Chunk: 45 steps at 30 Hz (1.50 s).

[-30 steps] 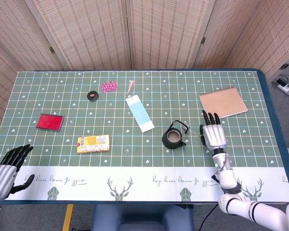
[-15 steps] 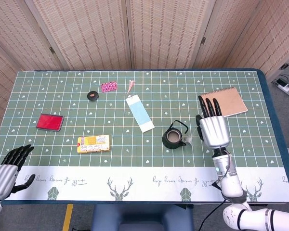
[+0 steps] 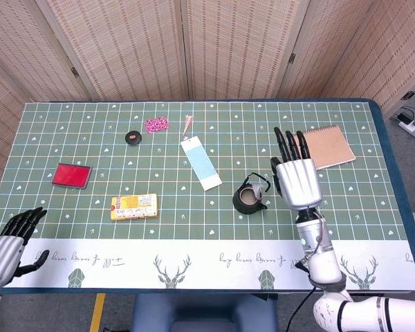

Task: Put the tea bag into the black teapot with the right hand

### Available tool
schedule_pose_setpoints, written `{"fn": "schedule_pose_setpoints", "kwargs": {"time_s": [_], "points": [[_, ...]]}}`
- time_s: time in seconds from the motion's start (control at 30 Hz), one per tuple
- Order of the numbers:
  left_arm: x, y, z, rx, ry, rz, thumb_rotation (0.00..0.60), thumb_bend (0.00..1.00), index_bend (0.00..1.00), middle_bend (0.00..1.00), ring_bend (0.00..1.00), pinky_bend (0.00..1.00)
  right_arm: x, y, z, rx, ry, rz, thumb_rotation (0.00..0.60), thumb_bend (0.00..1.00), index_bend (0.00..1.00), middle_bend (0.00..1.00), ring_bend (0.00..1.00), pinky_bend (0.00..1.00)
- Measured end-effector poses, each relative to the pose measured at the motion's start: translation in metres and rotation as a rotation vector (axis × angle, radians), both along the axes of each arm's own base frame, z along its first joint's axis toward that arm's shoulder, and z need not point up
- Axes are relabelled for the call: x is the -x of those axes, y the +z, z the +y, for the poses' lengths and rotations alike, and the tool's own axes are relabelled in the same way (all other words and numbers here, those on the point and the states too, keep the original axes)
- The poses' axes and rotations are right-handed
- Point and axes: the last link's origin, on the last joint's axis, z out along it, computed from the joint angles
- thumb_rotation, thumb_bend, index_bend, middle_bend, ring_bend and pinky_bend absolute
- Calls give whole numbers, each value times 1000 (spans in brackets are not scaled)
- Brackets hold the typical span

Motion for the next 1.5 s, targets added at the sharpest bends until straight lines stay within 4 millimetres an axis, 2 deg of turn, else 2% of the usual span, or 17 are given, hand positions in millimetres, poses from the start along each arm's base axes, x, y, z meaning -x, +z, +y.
{"fn": "schedule_pose_setpoints", "kwargs": {"time_s": [0.33,0.63,1.0,1.27,1.5], "points": [[1,5,0,-5,-1,-18,600,358,0,0,0,68,-3,-17,-14,-16,-19,18,600,445,651,0,0,0],[1,5,0,-5,-4,-18,600,357,0,0,0,68,4,-29,-18,-39,-36,47,600,445,652,0,0,0],[1,6,0,-5,-5,-18,600,357,0,0,0,68,-6,-26,-23,-23,-29,35,600,444,652,0,0,0],[1,6,-1,-9,-6,-16,600,357,0,0,0,68,-14,-28,-35,-16,-39,50,600,445,653,0,0,0],[0,6,-1,-7,-9,-17,600,358,0,0,0,69,-13,-38,-42,-35,-62,78,600,444,653,0,0,0]]}}
